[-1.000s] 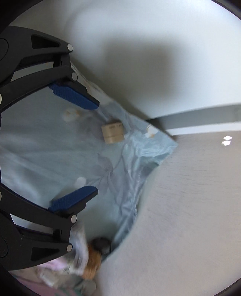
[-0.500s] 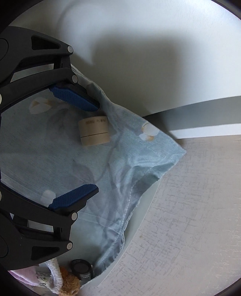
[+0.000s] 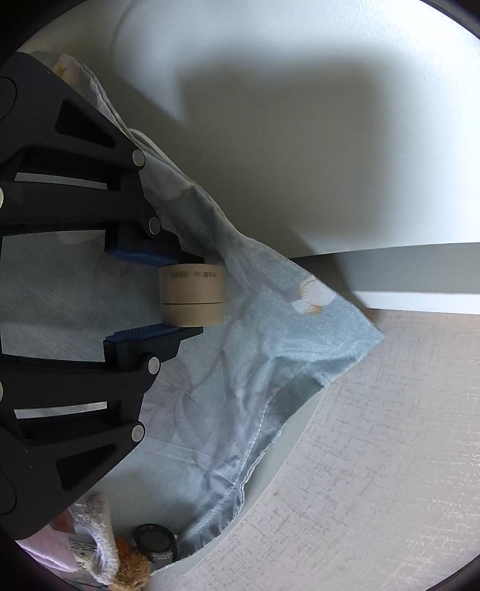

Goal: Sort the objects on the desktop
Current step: 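Grasp the beige tape roll with left tool while right tool grasps pink slipper, then carry beige tape and pink slipper into the box and release both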

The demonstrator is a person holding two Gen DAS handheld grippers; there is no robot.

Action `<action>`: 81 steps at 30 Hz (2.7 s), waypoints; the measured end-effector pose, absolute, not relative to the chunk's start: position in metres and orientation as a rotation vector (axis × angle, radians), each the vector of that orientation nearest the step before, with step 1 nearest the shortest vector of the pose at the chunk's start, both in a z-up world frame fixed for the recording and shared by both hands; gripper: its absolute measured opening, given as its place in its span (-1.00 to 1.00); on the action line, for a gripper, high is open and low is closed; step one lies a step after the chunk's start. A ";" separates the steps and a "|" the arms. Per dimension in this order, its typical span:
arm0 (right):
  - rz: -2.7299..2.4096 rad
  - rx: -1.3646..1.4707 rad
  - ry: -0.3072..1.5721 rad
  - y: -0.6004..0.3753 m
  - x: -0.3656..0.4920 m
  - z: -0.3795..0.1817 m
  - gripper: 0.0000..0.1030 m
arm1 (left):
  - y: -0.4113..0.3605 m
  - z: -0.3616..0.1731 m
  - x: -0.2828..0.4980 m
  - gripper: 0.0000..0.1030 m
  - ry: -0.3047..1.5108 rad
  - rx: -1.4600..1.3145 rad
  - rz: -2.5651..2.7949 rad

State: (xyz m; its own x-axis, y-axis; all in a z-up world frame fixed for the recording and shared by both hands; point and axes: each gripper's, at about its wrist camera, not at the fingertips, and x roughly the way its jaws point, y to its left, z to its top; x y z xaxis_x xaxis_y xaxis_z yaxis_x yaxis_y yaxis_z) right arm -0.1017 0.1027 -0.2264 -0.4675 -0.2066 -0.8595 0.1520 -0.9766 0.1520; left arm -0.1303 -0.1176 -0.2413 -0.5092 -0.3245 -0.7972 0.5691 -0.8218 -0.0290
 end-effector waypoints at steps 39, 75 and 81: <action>-2.614 1.402 -0.158 0.199 -0.051 -0.097 -0.51 | -0.012 -0.066 -0.100 -0.52 0.215 1.383 -2.882; -2.842 1.472 -0.611 0.383 0.030 -0.097 -0.51 | 0.296 -0.069 -0.114 -0.52 -0.396 1.710 -3.221; -2.811 1.505 -0.638 0.387 0.029 -0.111 -0.50 | 0.325 -0.097 -0.115 -0.52 -0.499 1.810 -3.197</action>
